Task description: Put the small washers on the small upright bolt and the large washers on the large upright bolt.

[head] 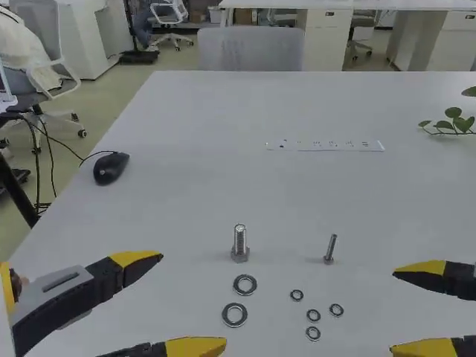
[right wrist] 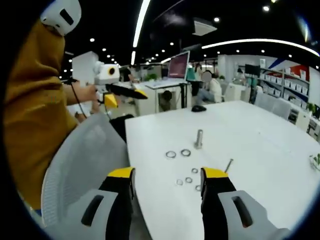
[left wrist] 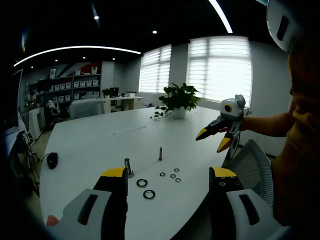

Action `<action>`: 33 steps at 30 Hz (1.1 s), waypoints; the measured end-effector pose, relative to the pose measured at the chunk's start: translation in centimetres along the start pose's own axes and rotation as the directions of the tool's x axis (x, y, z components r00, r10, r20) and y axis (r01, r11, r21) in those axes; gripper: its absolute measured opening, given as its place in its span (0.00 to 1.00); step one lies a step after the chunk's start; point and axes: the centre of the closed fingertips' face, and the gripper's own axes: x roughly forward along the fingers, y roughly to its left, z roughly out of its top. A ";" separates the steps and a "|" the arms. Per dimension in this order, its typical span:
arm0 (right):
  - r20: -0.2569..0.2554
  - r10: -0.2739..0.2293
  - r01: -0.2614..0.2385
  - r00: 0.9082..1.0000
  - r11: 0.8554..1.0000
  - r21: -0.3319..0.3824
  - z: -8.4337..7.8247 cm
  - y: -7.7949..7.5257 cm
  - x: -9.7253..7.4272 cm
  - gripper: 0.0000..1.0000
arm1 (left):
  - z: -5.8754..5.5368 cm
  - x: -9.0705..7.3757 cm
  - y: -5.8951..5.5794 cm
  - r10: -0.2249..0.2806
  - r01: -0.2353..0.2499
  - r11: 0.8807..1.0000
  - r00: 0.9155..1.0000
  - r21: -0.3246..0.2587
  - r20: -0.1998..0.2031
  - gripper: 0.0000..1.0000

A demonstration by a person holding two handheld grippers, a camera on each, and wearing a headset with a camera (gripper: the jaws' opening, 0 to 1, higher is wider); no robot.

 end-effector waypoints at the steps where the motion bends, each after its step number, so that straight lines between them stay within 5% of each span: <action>1: 0.005 0.001 -0.001 1.000 1.000 0.002 0.1 0.0 0.0 0.52 | -0.1 0.0 0.0 0.000 0.000 1.000 1.000 -0.001 -0.001 0.65; 33: -0.007 -0.057 0.057 0.998 0.998 0.033 -1.4 -1.0 -0.2 0.52 | -0.5 0.5 0.6 -0.005 0.005 1.000 1.000 -0.021 -0.002 0.64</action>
